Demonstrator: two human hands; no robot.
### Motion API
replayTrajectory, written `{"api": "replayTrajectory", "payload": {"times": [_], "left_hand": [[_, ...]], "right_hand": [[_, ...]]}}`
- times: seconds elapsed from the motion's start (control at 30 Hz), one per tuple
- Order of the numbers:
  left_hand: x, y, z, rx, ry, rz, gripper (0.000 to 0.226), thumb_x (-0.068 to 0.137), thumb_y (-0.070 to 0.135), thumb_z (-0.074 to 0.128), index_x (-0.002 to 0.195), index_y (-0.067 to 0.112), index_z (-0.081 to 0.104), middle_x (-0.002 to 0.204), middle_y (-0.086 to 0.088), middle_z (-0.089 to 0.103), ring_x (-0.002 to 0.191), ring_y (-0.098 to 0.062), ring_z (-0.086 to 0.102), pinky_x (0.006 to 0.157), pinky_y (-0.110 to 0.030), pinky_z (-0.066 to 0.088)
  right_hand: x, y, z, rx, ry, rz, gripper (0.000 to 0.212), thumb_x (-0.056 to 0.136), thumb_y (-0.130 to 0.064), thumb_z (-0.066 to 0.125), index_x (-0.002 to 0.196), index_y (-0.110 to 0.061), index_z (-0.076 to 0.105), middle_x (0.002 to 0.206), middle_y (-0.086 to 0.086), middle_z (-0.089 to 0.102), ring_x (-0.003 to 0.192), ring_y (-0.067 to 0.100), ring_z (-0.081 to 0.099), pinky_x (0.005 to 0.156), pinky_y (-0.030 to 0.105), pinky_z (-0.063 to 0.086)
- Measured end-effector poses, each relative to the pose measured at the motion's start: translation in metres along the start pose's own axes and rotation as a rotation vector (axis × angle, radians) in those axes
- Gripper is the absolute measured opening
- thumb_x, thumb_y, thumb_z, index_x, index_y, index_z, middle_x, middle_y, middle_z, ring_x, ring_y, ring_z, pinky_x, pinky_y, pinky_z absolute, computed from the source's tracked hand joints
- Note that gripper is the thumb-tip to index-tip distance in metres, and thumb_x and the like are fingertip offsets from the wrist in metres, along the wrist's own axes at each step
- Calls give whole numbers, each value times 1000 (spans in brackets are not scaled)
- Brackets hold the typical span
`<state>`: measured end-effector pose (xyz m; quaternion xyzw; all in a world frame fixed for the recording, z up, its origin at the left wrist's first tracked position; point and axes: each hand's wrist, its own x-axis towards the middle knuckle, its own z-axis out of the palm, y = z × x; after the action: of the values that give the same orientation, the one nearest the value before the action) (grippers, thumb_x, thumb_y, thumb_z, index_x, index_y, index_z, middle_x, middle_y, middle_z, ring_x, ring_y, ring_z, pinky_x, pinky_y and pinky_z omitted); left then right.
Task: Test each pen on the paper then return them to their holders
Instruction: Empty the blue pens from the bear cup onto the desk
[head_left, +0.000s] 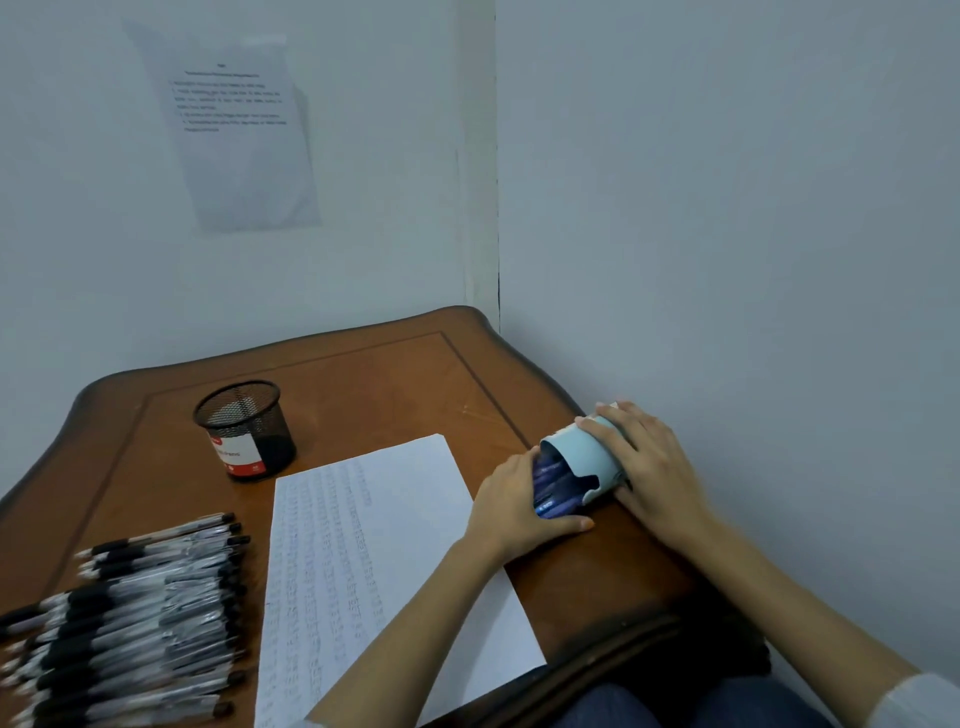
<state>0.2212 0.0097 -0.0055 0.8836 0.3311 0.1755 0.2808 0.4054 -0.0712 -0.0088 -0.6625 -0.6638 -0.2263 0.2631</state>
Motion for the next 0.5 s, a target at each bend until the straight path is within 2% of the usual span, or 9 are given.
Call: {"api": "replayTrajectory", "payload": {"times": [0.07, 0.17, 0.23, 0.27, 0.3, 0.37, 0.4, 0.5], "left_hand": [[0, -2, 5, 69, 39, 46, 85, 73, 66, 66, 140, 22, 37, 131, 2, 52, 112, -13, 50, 95, -27, 43], [-3, -4, 12, 83, 105, 80, 85, 70, 73, 54, 137, 22, 41, 126, 4, 54, 108, -10, 51, 93, -25, 43], [-5, -5, 14, 64, 136, 90, 85, 69, 75, 50, 136, 24, 43, 125, 6, 54, 107, -8, 51, 92, -23, 42], [-6, -6, 15, 64, 147, 93, 87, 67, 78, 48, 135, 24, 43, 125, 7, 55, 107, -7, 51, 92, -23, 42], [-5, -7, 16, 71, 157, 98, 89, 66, 81, 45, 135, 25, 44, 124, 8, 55, 106, -7, 51, 92, -22, 41], [-5, -8, 16, 94, 157, 103, 90, 64, 84, 39, 132, 25, 47, 122, 9, 56, 104, -6, 51, 90, -22, 42], [-4, -8, 16, 107, 149, 102, 89, 65, 84, 39, 131, 25, 48, 121, 9, 57, 103, -5, 51, 89, -21, 42], [-4, -7, 15, 140, 114, 97, 84, 68, 80, 44, 133, 25, 45, 125, 8, 55, 106, -5, 49, 90, -20, 40]], "right_hand": [[-3, 6, -3, -22, -5, 12, 86, 58, 3, 72, 136, -21, 43, 134, 14, 55, 129, 31, 38, 104, 39, 28], [-6, 18, -14, -96, 8, 34, 56, 80, -22, 50, 135, -20, 42, 130, 14, 57, 128, 31, 38, 106, 43, 26], [-8, 24, -21, -158, 36, 35, 53, 82, -32, 49, 133, -17, 42, 129, 17, 57, 129, 34, 39, 109, 47, 23], [-9, 26, -25, -195, 68, 27, 54, 81, -28, 53, 132, -15, 42, 129, 19, 57, 129, 36, 39, 110, 49, 21], [-9, 28, -28, -238, 110, 20, 56, 78, -15, 59, 131, -13, 44, 129, 20, 57, 129, 38, 39, 112, 50, 20], [-9, 31, -35, -324, 181, 37, 74, 64, 12, 67, 132, -8, 46, 132, 23, 54, 132, 41, 35, 116, 50, 14], [-9, 33, -40, -359, 208, 59, 80, 61, 17, 69, 134, -7, 46, 135, 24, 51, 134, 42, 32, 117, 50, 10], [-5, 36, -51, -389, 275, 108, 81, 64, 17, 70, 137, -6, 45, 140, 24, 46, 138, 42, 26, 119, 48, 7]]}}
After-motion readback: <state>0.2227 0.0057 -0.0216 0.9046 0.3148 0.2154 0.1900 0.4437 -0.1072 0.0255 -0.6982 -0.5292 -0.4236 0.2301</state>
